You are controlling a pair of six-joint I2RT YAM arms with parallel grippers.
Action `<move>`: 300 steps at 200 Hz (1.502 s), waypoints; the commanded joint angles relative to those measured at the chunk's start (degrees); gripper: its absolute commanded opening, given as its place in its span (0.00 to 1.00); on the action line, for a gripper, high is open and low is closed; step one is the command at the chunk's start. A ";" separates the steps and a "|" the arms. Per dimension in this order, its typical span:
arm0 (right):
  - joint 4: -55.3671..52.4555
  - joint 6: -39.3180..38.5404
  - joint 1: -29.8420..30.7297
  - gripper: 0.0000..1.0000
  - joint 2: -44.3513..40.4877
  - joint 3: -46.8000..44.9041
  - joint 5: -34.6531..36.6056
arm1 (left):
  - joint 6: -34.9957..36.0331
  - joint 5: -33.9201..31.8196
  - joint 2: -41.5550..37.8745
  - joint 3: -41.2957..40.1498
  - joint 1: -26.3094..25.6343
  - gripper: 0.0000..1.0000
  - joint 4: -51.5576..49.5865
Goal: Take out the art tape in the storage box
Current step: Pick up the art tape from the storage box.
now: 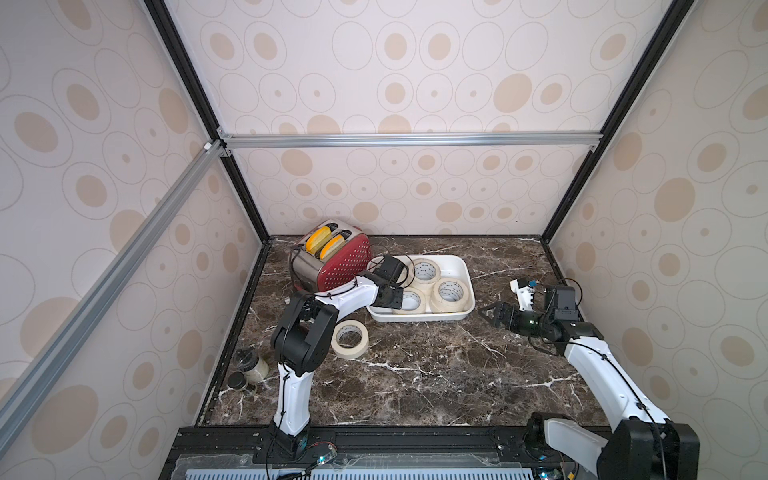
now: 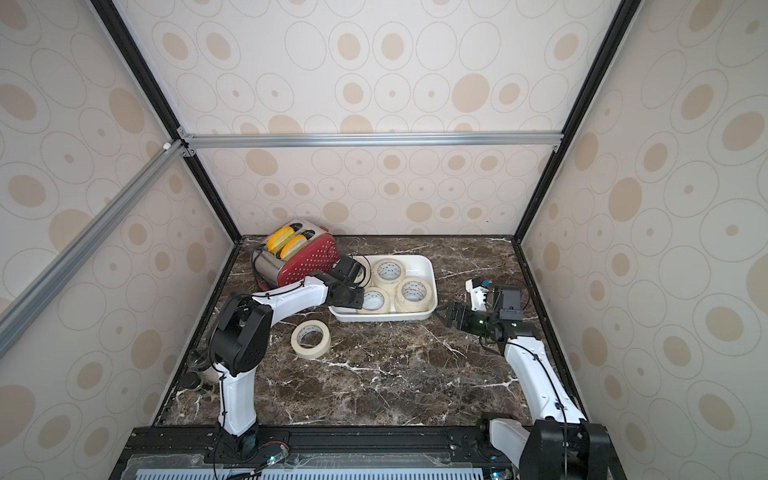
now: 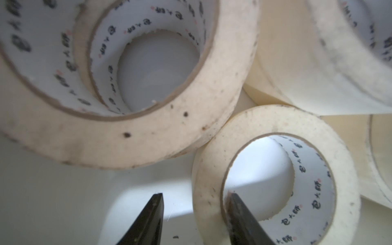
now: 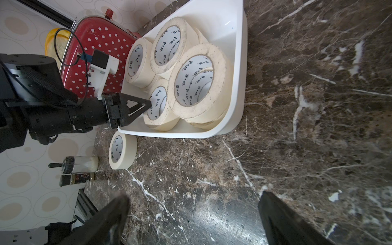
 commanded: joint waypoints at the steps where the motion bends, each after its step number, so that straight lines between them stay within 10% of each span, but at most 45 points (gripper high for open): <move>1: 0.48 0.27 0.33 0.99 0.05 -1.00 -0.88 | 0.36 -0.01 1.44 2.36 -0.50 0.46 -0.98; 103: 0.03 0.44 0.29 0.99 -0.81 -0.99 -0.46 | -0.13 0.88 2.21 2.61 -0.47 0.19 -0.51; 300: -3.94 -1.35 0.37 0.99 -1.11 1.46 0.37 | -0.86 -2.61 -33.55 -14.64 -0.81 0.05 -1.76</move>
